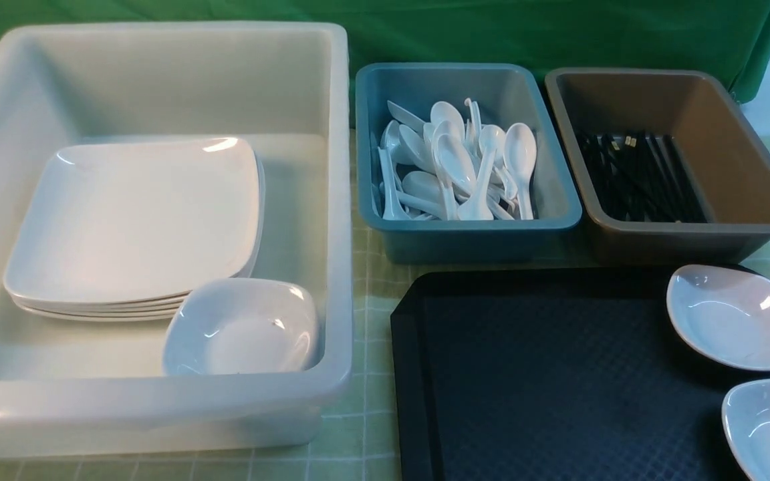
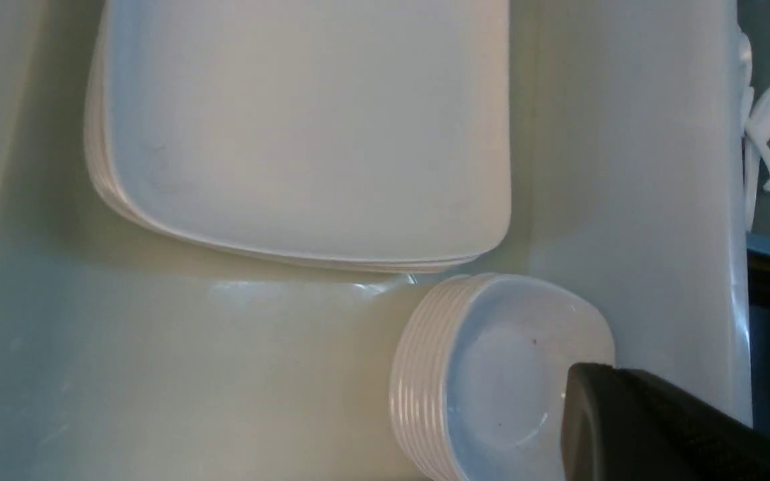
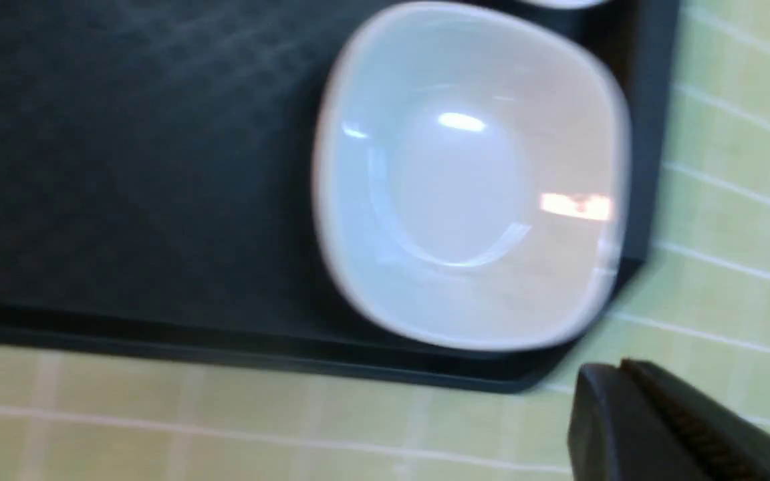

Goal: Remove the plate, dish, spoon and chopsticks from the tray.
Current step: Use the right arm to grab a small plate from the dinner plate, then use the right arm to put the small plate into the large storage box on the left, then use the right arm to grab a small plate from the dinner plate

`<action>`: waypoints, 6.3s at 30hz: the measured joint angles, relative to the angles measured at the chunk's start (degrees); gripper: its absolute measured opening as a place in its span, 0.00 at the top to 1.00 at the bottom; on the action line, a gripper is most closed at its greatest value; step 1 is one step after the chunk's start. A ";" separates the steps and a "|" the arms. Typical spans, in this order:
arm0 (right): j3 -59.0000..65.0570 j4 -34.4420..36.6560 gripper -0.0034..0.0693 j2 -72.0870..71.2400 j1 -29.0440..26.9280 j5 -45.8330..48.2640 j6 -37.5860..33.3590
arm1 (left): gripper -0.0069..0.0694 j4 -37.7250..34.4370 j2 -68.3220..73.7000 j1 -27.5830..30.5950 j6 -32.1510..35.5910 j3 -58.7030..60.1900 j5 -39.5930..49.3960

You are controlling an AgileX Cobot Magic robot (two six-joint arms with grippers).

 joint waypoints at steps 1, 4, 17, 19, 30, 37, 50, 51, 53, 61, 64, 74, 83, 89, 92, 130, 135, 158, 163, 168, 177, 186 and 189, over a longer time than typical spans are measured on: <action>-0.45 2.45 0.96 1.54 -0.97 -0.98 -2.02 | 0.93 0.30 0.00 -1.59 0.00 0.01 0.00; -2.68 11.32 0.96 6.63 -6.69 -3.65 -8.79 | 0.93 3.53 0.00 -10.39 0.00 0.05 -0.11; -3.79 16.18 0.49 19.94 -10.27 -7.39 -11.91 | 0.93 12.76 0.00 -26.76 -3.19 0.05 -3.24; -3.79 14.40 0.44 21.69 -9.15 -9.22 -10.17 | 0.93 13.02 0.00 -26.80 -3.25 0.05 -3.36; -3.79 7.86 0.47 31.04 -8.77 -16.05 -6.30 | 0.93 13.02 0.00 -26.80 -3.27 0.05 -3.37; -3.79 3.35 0.48 36.16 -8.71 -18.07 -3.77 | 0.93 13.02 0.00 -26.80 -3.27 0.05 -3.42; -4.26 -0.35 0.79 36.34 -6.92 -13.77 -5.63 | 0.93 13.05 0.00 -26.80 -3.27 0.05 -3.54; -4.26 -0.28 0.81 35.55 -5.72 -12.95 -6.04 | 0.93 13.05 0.00 -26.80 -3.27 0.05 -3.54; -4.26 -0.28 0.85 34.05 -4.25 -11.68 -6.13 | 0.93 13.05 0.00 -26.80 -3.27 0.05 -3.54; -12.00 3.16 0.92 18.96 10.02 0.81 -6.30 | 0.93 13.10 0.00 -26.80 -3.27 0.05 -3.96; -19.68 4.53 0.92 14.92 14.60 2.38 -6.30 | 0.93 13.10 0.00 -26.80 -3.27 0.05 -3.96; -44.57 9.35 0.92 25.00 27.03 -10.04 -18.61 | 0.93 17.16 0.00 -26.80 -9.32 0.05 -5.77; -54.60 9.96 0.92 44.89 32.64 -15.76 -33.83 | 0.93 22.50 0.00 -18.00 -13.95 0.05 -5.77; -57.60 9.68 0.92 53.26 33.45 -19.91 -39.99 | 0.93 19.09 0.00 -7.70 -10.85 0.05 -5.71; -57.60 9.72 0.92 55.81 33.45 -22.18 -41.64 | 0.92 15.63 0.00 -5.68 -8.43 0.05 -5.71; -70.86 5.53 0.54 44.00 34.62 1.91 -41.45 | 0.92 13.05 0.00 -5.32 -6.07 0.05 -5.47; -69.20 -4.11 0.86 35.98 31.39 4.74 -31.76 | 0.92 13.00 0.00 -5.32 -5.57 0.05 -5.23; -18.00 13.03 0.42 38.49 -16.85 -20.83 -31.05 | 0.92 10.63 0.00 -5.32 -4.97 0.05 -5.48; -18.00 12.16 0.33 43.16 -16.79 -20.91 -38.42 | 0.92 10.40 0.00 -5.32 -4.73 0.05 -5.48; -18.00 6.96 0.33 44.93 -16.79 -21.17 -39.31 | 0.92 10.23 0.00 -5.32 -4.73 0.05 -5.48; -18.00 3.69 0.50 46.58 -16.79 -23.77 -39.37 | 0.92 10.23 0.00 -5.32 -4.36 0.05 -5.48; -18.66 7.64 0.83 41.41 -13.37 -13.93 -32.85 | 0.92 10.23 0.00 -5.32 -2.86 0.05 -5.48; -19.12 11.68 0.91 35.86 -8.42 -7.74 -32.00 | 0.92 10.23 0.00 -5.32 -2.86 0.05 -5.48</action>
